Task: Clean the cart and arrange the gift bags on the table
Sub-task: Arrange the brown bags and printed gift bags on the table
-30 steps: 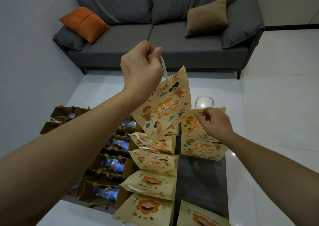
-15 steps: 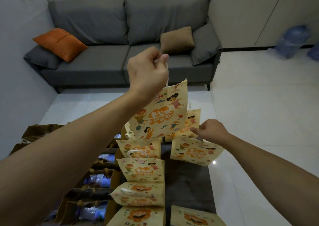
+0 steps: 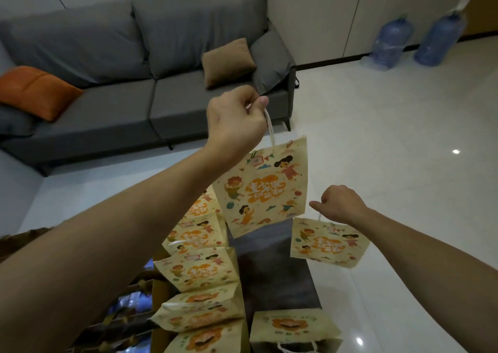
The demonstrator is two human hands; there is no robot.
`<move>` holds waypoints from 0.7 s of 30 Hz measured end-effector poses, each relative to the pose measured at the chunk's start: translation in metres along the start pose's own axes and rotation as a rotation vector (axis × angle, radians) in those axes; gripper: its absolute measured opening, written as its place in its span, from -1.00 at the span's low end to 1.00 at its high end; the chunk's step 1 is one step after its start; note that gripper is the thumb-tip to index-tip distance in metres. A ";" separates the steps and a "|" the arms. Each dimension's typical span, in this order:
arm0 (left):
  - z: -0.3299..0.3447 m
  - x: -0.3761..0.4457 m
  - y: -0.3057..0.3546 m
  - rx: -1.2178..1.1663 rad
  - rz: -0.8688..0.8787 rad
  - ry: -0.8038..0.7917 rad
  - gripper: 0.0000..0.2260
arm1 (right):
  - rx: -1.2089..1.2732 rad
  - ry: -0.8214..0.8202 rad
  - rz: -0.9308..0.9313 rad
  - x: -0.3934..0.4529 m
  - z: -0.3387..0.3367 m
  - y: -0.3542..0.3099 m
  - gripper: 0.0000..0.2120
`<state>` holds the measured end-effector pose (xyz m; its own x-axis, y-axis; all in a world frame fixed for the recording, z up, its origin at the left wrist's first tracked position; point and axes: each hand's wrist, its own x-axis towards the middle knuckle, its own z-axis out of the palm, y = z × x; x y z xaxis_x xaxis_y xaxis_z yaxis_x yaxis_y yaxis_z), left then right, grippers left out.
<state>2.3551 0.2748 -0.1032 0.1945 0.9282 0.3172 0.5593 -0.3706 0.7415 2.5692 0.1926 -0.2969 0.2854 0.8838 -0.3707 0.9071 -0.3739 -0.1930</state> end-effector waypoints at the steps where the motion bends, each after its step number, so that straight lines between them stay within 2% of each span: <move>1: 0.009 -0.002 -0.002 0.014 -0.003 -0.022 -0.81 | -0.001 -0.007 0.008 -0.001 0.002 0.007 -0.48; 10: 0.079 -0.023 -0.041 0.103 -0.099 -0.225 -0.83 | 0.076 -0.061 -0.028 -0.017 0.011 0.039 -0.45; 21: 0.109 -0.034 -0.130 0.272 -0.286 -0.424 -0.83 | 0.143 -0.053 -0.176 -0.019 0.027 0.019 -0.43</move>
<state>2.3636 0.2957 -0.2751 0.2798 0.9431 -0.1797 0.8132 -0.1333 0.5665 2.5722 0.1611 -0.3178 0.1066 0.9243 -0.3665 0.8875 -0.2546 -0.3840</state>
